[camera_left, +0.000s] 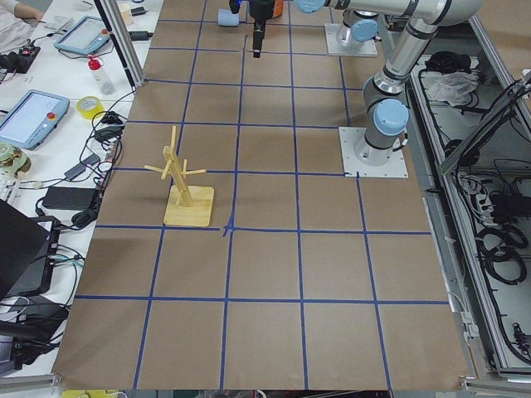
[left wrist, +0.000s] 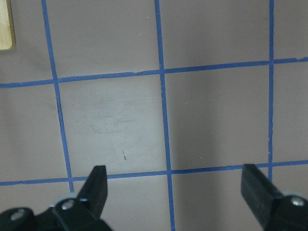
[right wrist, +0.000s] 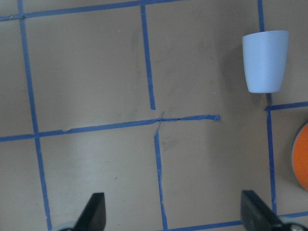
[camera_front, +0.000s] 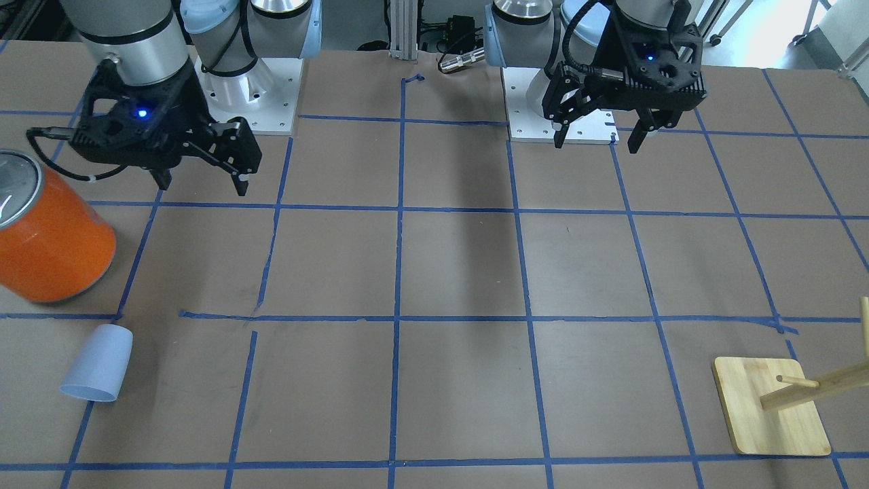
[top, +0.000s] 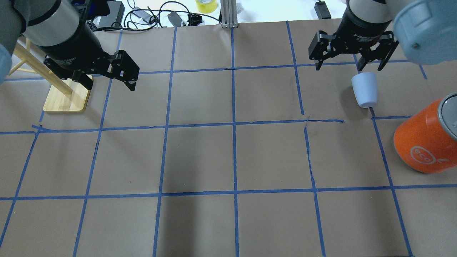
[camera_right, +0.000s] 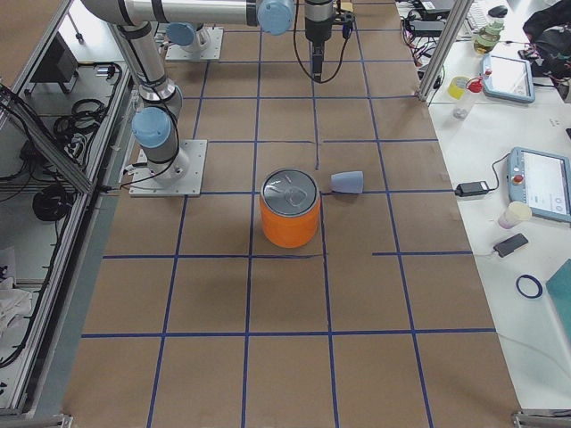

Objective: Flip cup
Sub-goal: 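Move the right gripper down onto the upside-down light blue cup and grasp it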

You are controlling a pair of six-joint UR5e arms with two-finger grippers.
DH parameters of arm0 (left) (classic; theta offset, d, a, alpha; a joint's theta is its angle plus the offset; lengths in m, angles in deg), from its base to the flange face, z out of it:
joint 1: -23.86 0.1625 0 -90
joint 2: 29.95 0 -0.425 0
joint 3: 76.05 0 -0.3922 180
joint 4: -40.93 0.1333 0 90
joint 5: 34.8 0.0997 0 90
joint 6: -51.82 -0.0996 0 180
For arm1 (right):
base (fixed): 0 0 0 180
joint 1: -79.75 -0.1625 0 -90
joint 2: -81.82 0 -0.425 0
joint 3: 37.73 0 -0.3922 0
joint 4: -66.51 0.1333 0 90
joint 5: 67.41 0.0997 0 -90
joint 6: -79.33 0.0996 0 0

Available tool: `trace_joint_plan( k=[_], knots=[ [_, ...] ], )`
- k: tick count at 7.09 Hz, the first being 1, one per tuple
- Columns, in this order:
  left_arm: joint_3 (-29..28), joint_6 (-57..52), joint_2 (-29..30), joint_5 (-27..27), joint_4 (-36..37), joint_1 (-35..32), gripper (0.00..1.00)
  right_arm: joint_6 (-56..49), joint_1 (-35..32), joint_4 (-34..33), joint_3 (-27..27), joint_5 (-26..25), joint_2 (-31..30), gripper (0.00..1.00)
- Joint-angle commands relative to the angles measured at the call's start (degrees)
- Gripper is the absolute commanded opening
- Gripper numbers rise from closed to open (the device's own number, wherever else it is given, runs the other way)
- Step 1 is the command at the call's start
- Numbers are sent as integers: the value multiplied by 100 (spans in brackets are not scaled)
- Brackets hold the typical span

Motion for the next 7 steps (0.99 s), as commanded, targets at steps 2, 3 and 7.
trace_joint_plan(
  k=[2, 3, 7],
  knots=[
    [0, 0, 0, 4, 0, 1, 100, -387, 1227, -723, -69, -19, 966, 100],
    [0, 0, 0, 4, 0, -7, 100, -528, 1386, -1022, -69, -28, 1388, 100],
    [9, 26, 0, 4, 0, -7, 100, -1557, 1703, -1974, 63, 51, 2559, 100]
  ],
)
